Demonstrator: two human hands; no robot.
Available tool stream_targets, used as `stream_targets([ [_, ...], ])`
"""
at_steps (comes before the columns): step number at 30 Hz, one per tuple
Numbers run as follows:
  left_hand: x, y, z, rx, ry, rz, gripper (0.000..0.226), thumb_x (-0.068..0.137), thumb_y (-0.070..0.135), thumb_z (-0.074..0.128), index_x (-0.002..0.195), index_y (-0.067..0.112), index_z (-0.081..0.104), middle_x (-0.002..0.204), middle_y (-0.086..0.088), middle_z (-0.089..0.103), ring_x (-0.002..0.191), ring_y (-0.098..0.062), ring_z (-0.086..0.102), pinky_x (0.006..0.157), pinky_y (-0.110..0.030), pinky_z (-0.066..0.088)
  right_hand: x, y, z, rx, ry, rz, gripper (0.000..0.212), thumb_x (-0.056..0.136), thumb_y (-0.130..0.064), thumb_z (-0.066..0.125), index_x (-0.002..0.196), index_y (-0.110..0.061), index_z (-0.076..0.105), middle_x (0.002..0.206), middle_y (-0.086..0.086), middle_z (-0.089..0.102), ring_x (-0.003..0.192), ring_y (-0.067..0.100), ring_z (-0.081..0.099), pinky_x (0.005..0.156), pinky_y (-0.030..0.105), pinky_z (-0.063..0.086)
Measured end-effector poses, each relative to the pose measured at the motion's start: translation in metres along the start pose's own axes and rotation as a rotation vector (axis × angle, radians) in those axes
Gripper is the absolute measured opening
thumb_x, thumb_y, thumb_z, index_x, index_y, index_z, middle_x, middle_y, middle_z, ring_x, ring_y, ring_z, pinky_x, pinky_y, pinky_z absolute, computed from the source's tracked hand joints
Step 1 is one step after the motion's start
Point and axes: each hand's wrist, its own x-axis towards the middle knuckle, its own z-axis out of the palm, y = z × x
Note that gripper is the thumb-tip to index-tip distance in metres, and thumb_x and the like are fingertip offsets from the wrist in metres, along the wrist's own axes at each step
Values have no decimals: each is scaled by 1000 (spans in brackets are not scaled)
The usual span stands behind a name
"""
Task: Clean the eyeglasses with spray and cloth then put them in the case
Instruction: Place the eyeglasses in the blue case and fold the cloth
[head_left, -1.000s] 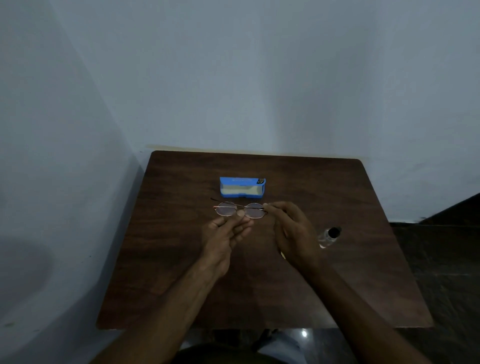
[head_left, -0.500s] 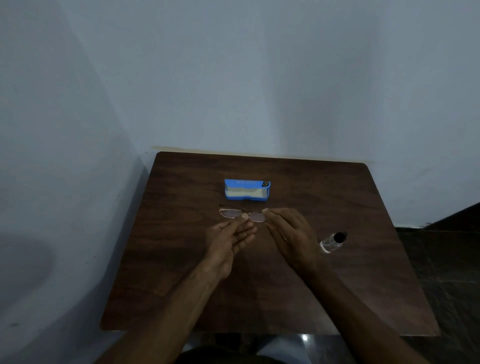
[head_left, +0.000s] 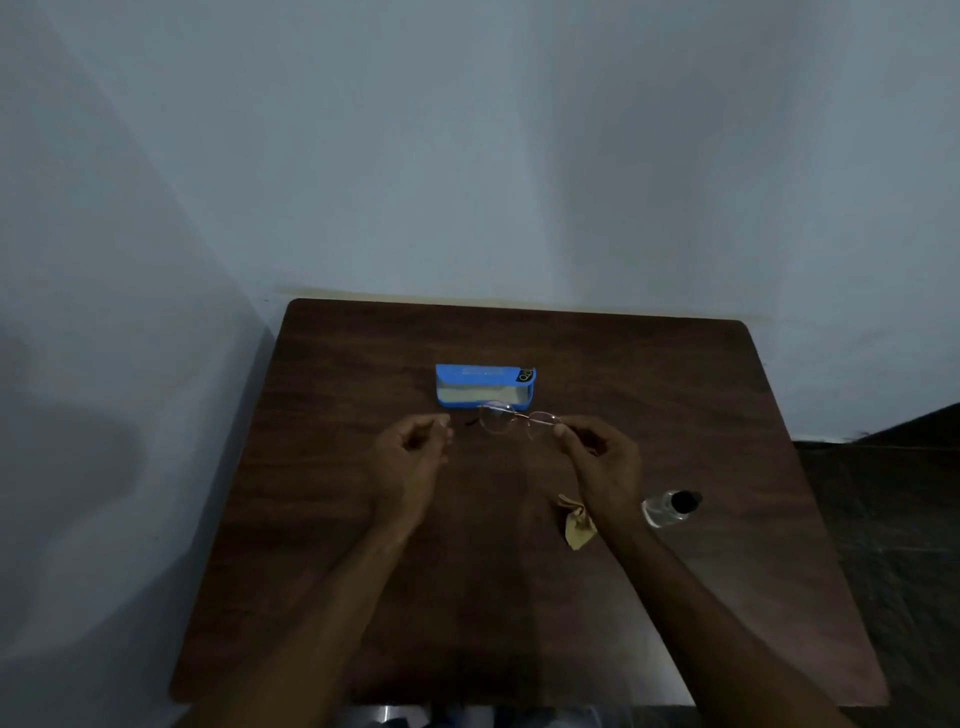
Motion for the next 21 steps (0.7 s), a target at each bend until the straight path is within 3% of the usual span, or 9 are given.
stream_targets([
  [4, 54, -33, 2, 422, 2, 261, 15, 98, 22, 71, 112, 23, 76, 109, 8, 75, 103, -7, 68, 94, -34, 57, 29, 29, 0, 79, 3, 137, 8, 92, -13, 77, 99, -15, 80, 95, 2, 80, 94, 23, 76, 89, 55, 60],
  [7, 85, -54, 7, 619, -101, 406, 19, 99, 15, 66, 116, 14, 75, 118, -7, 73, 113, -23, 67, 108, -33, 46, 41, 37, 3, 103, -33, 210, 8, 92, -13, 76, 100, -13, 80, 96, 3, 80, 95, 24, 76, 90, 53, 61],
  [10, 109, -65, 13, 665, -167, 515, 25, 96, 16, 61, 115, 9, 77, 122, -11, 73, 114, -23, 65, 107, -23, 41, 52, 43, 7, 121, -68, 260, 9, 90, -16, 78, 97, -12, 80, 94, 2, 80, 94, 24, 76, 89, 48, 62],
  [14, 122, -73, 20, 757, -280, 510, 44, 98, 25, 48, 127, 2, 72, 132, -20, 70, 121, -37, 67, 111, -40, 47, 63, 47, 13, 154, -95, 279, 12, 86, -19, 81, 94, -10, 81, 90, 5, 80, 87, 19, 76, 78, 32, 60],
  [15, 122, -71, 22, 778, -309, 467, 44, 99, 23, 48, 130, 0, 70, 134, -22, 69, 121, -40, 67, 111, -39, 46, 66, 48, 14, 154, -98, 279, 13, 86, -19, 81, 94, -10, 80, 89, 4, 80, 86, 16, 75, 77, 28, 60],
  [19, 130, -53, 32, 889, -416, 277, 45, 108, 9, 53, 151, -2, 46, 153, -26, 49, 140, -40, 50, 115, -32, 32, 79, 61, 16, 98, -108, 301, 11, 89, -19, 79, 98, -13, 81, 95, 2, 80, 93, 19, 76, 86, 38, 62],
  [21, 134, -50, 36, 886, -398, 311, 42, 107, 10, 56, 147, 0, 53, 143, -25, 60, 129, -40, 60, 107, -38, 43, 82, 61, 18, 98, -120, 320, 19, 86, -28, 81, 99, -14, 81, 96, 1, 80, 95, 19, 76, 87, 40, 61],
])
